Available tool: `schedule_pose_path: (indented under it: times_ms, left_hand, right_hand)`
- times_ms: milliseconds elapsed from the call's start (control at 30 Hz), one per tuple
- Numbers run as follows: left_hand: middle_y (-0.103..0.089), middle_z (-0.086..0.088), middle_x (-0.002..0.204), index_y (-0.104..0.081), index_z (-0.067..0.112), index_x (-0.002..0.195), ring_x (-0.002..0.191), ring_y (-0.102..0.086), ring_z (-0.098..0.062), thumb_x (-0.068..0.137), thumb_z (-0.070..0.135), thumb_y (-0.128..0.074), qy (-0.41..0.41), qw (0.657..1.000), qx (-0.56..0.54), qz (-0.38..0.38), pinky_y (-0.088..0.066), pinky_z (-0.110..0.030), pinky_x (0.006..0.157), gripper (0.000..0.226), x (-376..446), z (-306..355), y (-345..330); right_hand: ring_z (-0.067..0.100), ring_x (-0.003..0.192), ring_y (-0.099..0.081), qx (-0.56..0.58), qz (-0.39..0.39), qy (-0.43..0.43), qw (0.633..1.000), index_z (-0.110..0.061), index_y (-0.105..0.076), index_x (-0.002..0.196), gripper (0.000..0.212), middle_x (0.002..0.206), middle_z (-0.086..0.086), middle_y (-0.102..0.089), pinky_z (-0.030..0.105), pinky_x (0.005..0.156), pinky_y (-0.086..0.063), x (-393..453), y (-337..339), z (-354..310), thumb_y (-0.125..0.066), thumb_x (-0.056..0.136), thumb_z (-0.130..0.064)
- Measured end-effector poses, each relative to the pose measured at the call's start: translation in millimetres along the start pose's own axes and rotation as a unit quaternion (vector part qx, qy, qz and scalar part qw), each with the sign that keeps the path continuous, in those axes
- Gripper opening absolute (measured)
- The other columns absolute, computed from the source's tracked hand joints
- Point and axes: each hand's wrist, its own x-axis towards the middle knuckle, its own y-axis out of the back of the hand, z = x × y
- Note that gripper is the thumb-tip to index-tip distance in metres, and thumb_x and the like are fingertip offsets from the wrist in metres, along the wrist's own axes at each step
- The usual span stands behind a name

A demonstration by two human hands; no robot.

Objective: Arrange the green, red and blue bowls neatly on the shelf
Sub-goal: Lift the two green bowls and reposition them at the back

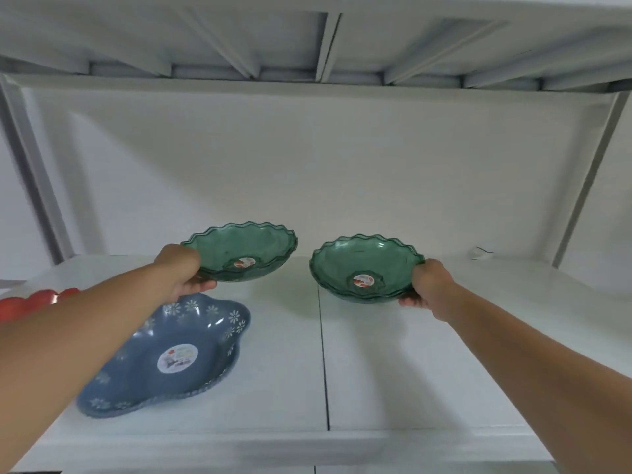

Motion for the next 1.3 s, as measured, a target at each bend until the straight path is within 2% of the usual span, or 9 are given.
schedule_pose_path:
  times_ms: [167,300,400,600,800,933,1033,1133,1300]
  left_hand:
    - [-0.076,-0.026,0.1,-0.066,0.001,0.104,0.066,-0.075,-0.036,0.107,-0.002,-0.04,-0.014,0.999,-0.006,-0.031,-0.06,-0.031,0.044,0.026,-16,12,-25]
    - [-0.076,-0.024,0.099,-0.067,0.002,0.107,0.064,-0.075,-0.035,0.107,-0.001,-0.041,-0.012,0.998,-0.019,-0.051,-0.06,-0.031,0.044,0.027,-15,15,-37]
    - [-0.075,-0.023,0.098,-0.066,0.002,0.105,0.062,-0.074,-0.034,0.107,0.0,-0.039,-0.008,0.998,-0.027,-0.057,-0.059,-0.03,0.042,0.027,-10,15,-50]
    - [-0.074,-0.023,0.092,-0.064,0.0,0.102,0.066,-0.071,-0.035,0.109,0.001,-0.04,0.031,0.997,-0.027,-0.068,-0.056,-0.029,0.037,0.025,-16,6,-86]
    - [-0.072,-0.023,0.093,-0.062,0.001,0.102,0.064,-0.069,-0.036,0.109,0.002,-0.035,0.015,0.998,-0.021,-0.049,-0.057,-0.03,0.036,0.028,-35,17,-128]
    - [-0.074,-0.025,0.101,-0.064,-0.001,0.115,0.066,-0.07,-0.035,0.107,0.001,-0.034,0.011,0.999,-0.024,-0.043,-0.055,-0.029,0.037,0.031,-53,26,-178]
    - [-0.075,-0.028,0.108,-0.064,-0.003,0.126,0.068,-0.071,-0.036,0.106,0.0,-0.037,0.008,0.999,-0.026,-0.041,-0.057,-0.029,0.039,0.033,-67,29,-221]
    - [-0.075,-0.027,0.099,-0.066,-0.004,0.124,0.069,-0.071,-0.037,0.107,0.002,-0.043,0.014,0.999,-0.034,-0.034,-0.058,-0.03,0.039,0.029,-76,30,-264]
    - [-0.074,-0.026,0.095,-0.065,-0.003,0.121,0.066,-0.071,-0.037,0.106,0.002,-0.043,0.039,0.998,-0.04,-0.008,-0.058,-0.033,0.039,0.027,-83,17,-317]
  right_hand:
    - [0.029,0.039,-0.068,0.026,0.007,0.005,1.0,-0.003,-0.065,0.096,0.031,0.053,0.012,-0.072,0.028,0.039,-0.055,-2,22,4,-0.034,0.097,-0.005]
    - [0.03,0.042,-0.068,0.033,0.005,-0.007,0.999,0.0,-0.065,0.1,0.032,0.055,0.014,-0.073,0.028,0.039,-0.054,-3,30,7,-0.033,0.097,-0.004]
    - [0.031,0.044,-0.067,0.038,0.015,-0.009,0.999,0.001,-0.066,0.102,0.035,0.06,0.016,-0.075,0.03,0.042,-0.056,-1,37,10,-0.032,0.094,-0.003]
    - [0.029,0.037,-0.064,0.043,0.067,-0.02,0.997,0.0,-0.062,0.114,0.039,0.089,0.023,-0.075,0.028,0.037,-0.053,5,58,17,-0.028,0.095,-0.005]
    - [0.028,0.037,-0.064,0.052,0.079,-0.019,0.995,0.002,-0.062,0.119,0.044,0.089,0.024,-0.076,0.029,0.04,-0.055,33,98,26,-0.028,0.092,-0.005]
    - [0.029,0.038,-0.064,0.061,0.071,-0.026,0.995,0.002,-0.061,0.123,0.046,0.094,0.025,-0.077,0.03,0.041,-0.057,61,138,45,-0.028,0.093,-0.006]
    - [0.027,0.034,-0.061,0.071,0.062,-0.022,0.995,0.003,-0.06,0.123,0.041,0.102,0.026,-0.076,0.028,0.037,-0.053,86,175,55,-0.029,0.096,-0.006]
    - [0.027,0.037,-0.063,0.063,0.045,-0.014,0.997,0.0,-0.057,0.125,0.04,0.11,0.025,-0.074,0.029,0.039,-0.053,115,211,63,-0.029,0.098,-0.007]
    - [0.029,0.041,-0.067,0.046,0.021,-0.006,0.999,-0.001,-0.059,0.126,0.038,0.109,0.023,-0.074,0.031,0.043,-0.055,159,252,73,-0.034,0.099,-0.008]
